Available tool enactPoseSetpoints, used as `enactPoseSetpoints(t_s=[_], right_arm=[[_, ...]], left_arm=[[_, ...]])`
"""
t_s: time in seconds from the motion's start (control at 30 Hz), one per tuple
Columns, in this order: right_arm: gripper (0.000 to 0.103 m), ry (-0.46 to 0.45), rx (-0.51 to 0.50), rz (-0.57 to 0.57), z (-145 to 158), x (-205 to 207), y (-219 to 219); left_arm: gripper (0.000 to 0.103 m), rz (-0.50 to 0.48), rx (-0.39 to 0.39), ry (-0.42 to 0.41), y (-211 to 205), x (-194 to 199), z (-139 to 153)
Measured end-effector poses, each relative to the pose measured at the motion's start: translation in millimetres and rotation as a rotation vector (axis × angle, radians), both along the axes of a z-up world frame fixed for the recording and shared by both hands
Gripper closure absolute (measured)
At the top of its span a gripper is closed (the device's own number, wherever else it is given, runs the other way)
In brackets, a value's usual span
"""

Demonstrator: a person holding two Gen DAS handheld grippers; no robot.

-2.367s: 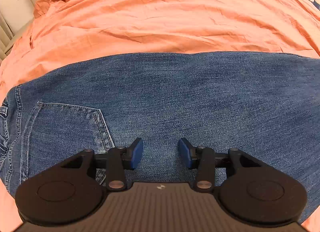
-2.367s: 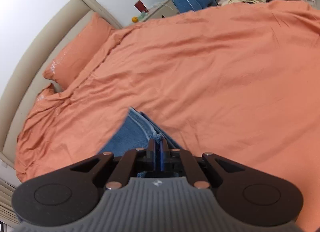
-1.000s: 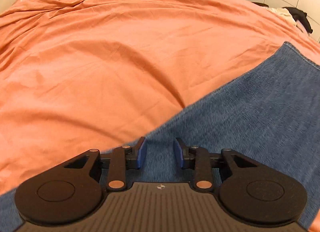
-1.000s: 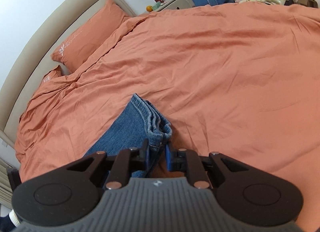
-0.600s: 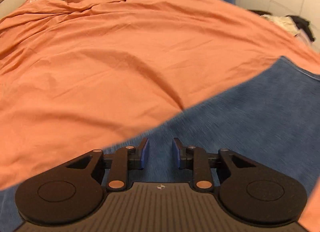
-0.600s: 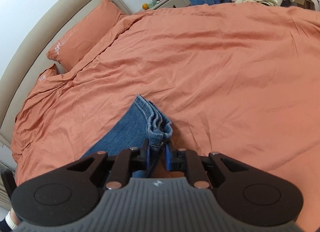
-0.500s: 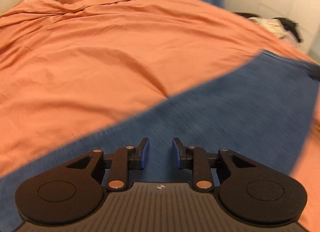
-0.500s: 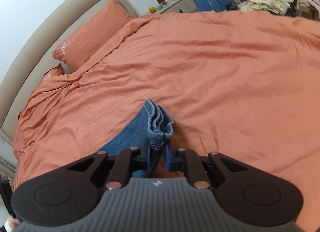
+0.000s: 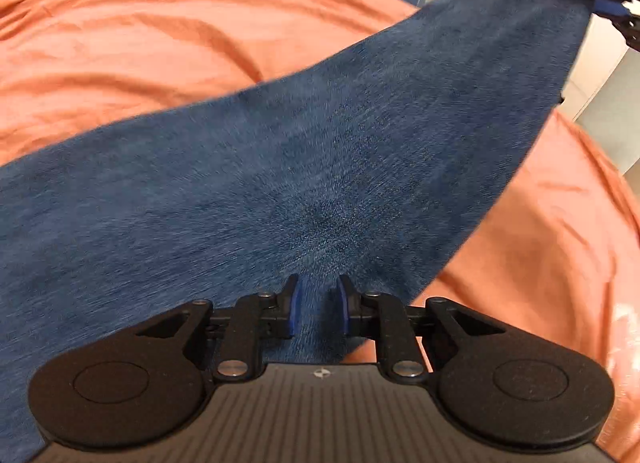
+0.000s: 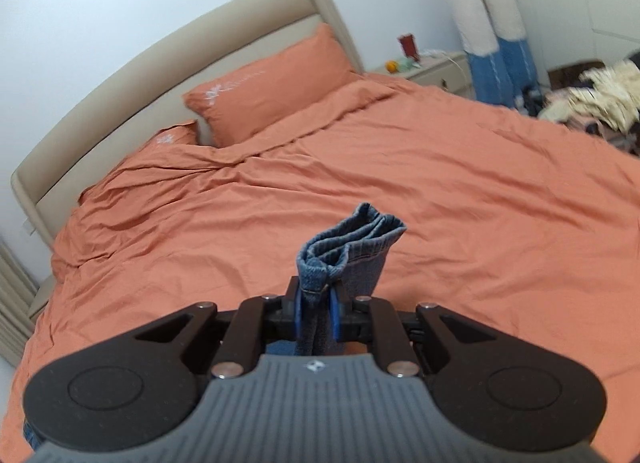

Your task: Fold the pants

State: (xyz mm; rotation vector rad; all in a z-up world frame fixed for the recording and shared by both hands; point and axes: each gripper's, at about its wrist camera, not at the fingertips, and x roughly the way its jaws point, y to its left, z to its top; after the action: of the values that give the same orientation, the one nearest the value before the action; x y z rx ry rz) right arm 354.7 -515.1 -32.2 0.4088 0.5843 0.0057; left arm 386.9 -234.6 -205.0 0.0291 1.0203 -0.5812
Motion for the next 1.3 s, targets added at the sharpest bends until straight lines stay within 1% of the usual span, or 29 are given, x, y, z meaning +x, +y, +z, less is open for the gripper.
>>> enactPoseSetpoints(t_s=[0.13, 0.23, 0.3, 0.37, 0.47, 0.6, 0.67, 0.73, 0.8, 0.83, 0.9, 0.97, 1.0, 1.07, 1.1, 1.13, 1.2, 1.23, 1.3], right_arm=[[0.094, -0.038, -0.046, 0.09, 30.7, -1.8, 55.4], [0.094, -0.06, -0.047, 0.15, 43.4, 0.1, 101.4], [0.094, -0.073, -0.039, 0.191, 46.2, 0.8, 132.6], [0.095, -0.074, -0.026, 0.229, 44.5, 3.5, 166.1], [0.095, -0.042, -0.013, 0.285, 31.8, 9.4, 213.9], [0.095, 0.023, -0.023, 0.367, -4.9, 11.7, 279.6], [0.095, 0.082, -0.045, 0.411, -35.5, 7.3, 311.7], [0.095, 0.168, -0.079, 0.464, -75.0, 1.1, 341.1], [0.095, 0.265, -0.135, 0.514, -112.9, -8.0, 367.5], [0.095, 0.307, -0.178, 0.529, -130.3, -13.6, 378.5], [0.094, 0.35, -0.257, 0.546, -158.2, -20.4, 393.3], [0.094, 0.351, -0.293, 0.543, -170.4, -25.5, 399.6], [0.092, 0.35, -0.294, 0.54, -172.4, -26.8, 401.5], [0.083, 0.357, -0.26, 0.538, -171.6, -26.0, 403.1], [0.076, 0.356, -0.246, 0.541, -170.6, -27.1, 403.9], [0.075, 0.357, -0.236, 0.544, -168.8, -20.4, 401.2], [0.073, 0.355, -0.218, 0.552, -166.3, -23.0, 397.1], [0.072, 0.352, -0.197, 0.555, -163.2, -23.2, 395.1], [0.07, 0.342, -0.139, 0.551, -157.5, -23.9, 384.6]], left_arm=[[0.081, 0.038, -0.043, -0.025, 40.3, -17.7, 30.6], [0.081, 0.104, -0.034, -0.046, 76.7, -25.5, 53.2], [0.08, 0.158, -0.027, -0.06, 101.5, -31.7, 65.4], [0.076, 0.213, -0.024, -0.079, 127.6, -38.0, 73.7], [0.074, 0.283, -0.025, -0.106, 165.6, -46.7, 79.3], [0.074, 0.388, -0.055, -0.082, 215.1, -54.0, 74.5], [0.074, 0.429, -0.072, -0.049, 235.9, -54.9, 69.5], [0.074, 0.446, -0.081, -0.017, 251.6, -58.0, 62.9], [0.074, 0.449, -0.084, 0.003, 263.8, -62.7, 56.7], [0.075, 0.447, -0.091, 0.011, 273.0, -69.0, 53.4], [0.074, 0.442, -0.11, 0.025, 276.6, -73.0, 46.1], [0.072, 0.439, -0.133, 0.032, 279.7, -74.1, 39.5], [0.07, 0.441, -0.144, 0.033, 282.2, -74.7, 36.2], [0.069, 0.454, -0.167, 0.041, 285.2, -73.8, 31.2], [0.069, 0.462, -0.182, 0.047, 287.1, -73.3, 30.3], [0.069, 0.471, -0.197, 0.05, 290.2, -72.6, 29.6], [0.068, 0.477, -0.228, 0.049, 293.9, -74.2, 31.5], [0.067, 0.478, -0.24, 0.044, 295.3, -74.2, 32.6], [0.062, 0.476, -0.262, 0.04, 295.9, -73.3, 34.1]])
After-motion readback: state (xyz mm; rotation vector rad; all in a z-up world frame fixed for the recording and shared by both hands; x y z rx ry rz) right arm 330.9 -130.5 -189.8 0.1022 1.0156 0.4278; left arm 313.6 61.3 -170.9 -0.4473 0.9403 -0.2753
